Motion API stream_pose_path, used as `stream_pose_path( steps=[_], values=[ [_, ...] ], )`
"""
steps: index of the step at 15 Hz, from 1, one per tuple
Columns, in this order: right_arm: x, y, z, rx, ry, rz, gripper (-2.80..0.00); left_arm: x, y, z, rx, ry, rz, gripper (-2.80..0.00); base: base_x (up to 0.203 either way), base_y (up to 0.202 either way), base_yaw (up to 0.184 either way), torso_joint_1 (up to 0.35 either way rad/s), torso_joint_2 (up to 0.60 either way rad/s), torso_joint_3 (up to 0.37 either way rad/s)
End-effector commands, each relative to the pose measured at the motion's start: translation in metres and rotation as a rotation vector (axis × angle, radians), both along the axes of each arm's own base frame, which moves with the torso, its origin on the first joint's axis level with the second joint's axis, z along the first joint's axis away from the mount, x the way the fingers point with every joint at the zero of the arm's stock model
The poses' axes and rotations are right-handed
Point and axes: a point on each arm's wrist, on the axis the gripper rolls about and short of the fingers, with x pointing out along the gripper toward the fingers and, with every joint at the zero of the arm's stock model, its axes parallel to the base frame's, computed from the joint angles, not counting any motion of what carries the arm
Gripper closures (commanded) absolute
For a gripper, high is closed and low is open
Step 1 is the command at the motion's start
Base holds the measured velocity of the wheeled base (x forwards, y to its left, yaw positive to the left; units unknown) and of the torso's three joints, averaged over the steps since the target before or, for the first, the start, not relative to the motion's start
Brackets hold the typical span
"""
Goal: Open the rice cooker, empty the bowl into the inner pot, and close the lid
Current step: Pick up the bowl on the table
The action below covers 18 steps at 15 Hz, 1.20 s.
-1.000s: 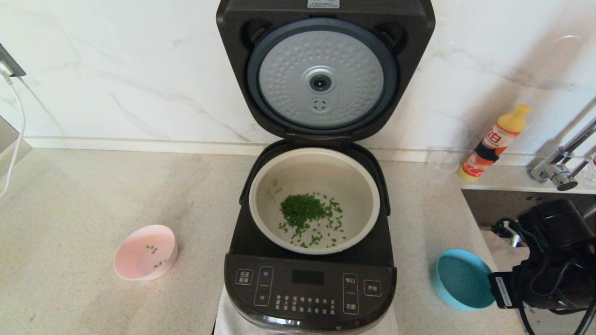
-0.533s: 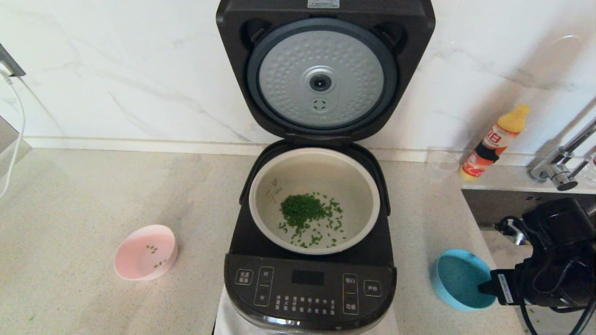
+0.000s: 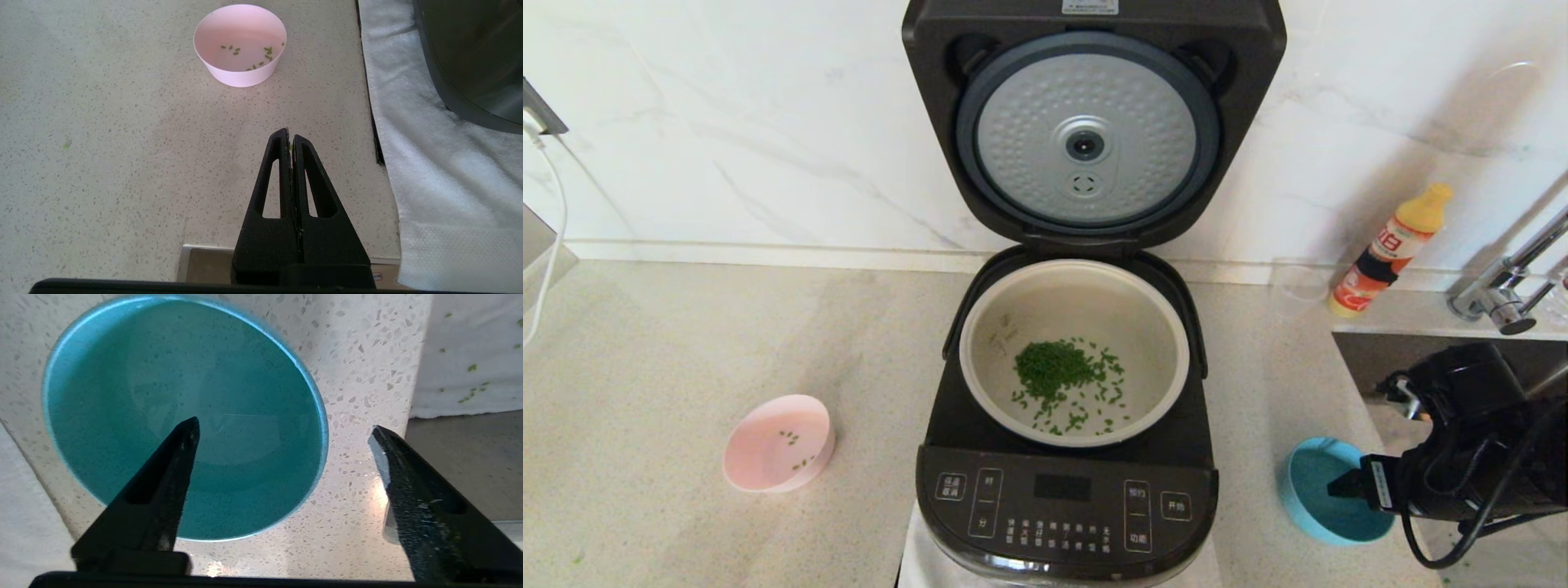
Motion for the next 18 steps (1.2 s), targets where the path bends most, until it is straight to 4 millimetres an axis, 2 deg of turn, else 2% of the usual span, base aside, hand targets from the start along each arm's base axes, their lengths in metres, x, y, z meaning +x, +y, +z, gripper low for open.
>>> stream_pose_path(
  steps=[1,2,3,4,7,15,18],
  values=[
    [0.001,0.0,-0.003,0.001,0.014,-0.001,-2.8,0.0,0.0,0.0,0.0,0.001,0.0,0.0,0.0,0.0,0.0,0.0,0.0,0.0],
    [0.001,0.0,-0.004,0.001,0.017,-0.001,-2.8,0.0,0.0,0.0,0.0,0.002,0.0,0.0,0.0,0.0,0.0,0.0,0.0,0.0],
    [-0.001,0.0,-0.004,0.002,0.017,0.0,-0.28,0.0,0.0,0.0,0.0,0.001,0.0,0.0,0.0,0.0,0.0,0.0,0.0,0.0],
    [-0.001,0.0,-0.003,0.002,0.014,-0.001,0.0,0.0,0.0,0.0,0.0,0.001,0.0,0.0,0.0,0.0,0.0,0.0,0.0,0.0],
    [-0.003,-0.002,0.0,0.002,0.004,-0.008,0.0,0.0,0.0,0.0,0.0,0.001,0.0,0.0,0.0,0.0,0.0,0.0,0.0,0.0],
    [-0.006,0.013,-0.002,0.026,0.018,0.014,0.0,0.0,0.0,0.0,0.0,0.001,0.0,0.0,0.0,0.0,0.0,0.0,0.0,0.0],
    [-0.007,0.014,0.01,0.027,-0.004,0.023,0.0,0.0,0.0,0.0,0.0,0.001,0.0,0.0,0.0,0.0,0.0,0.0,0.0,0.0]
  ],
)
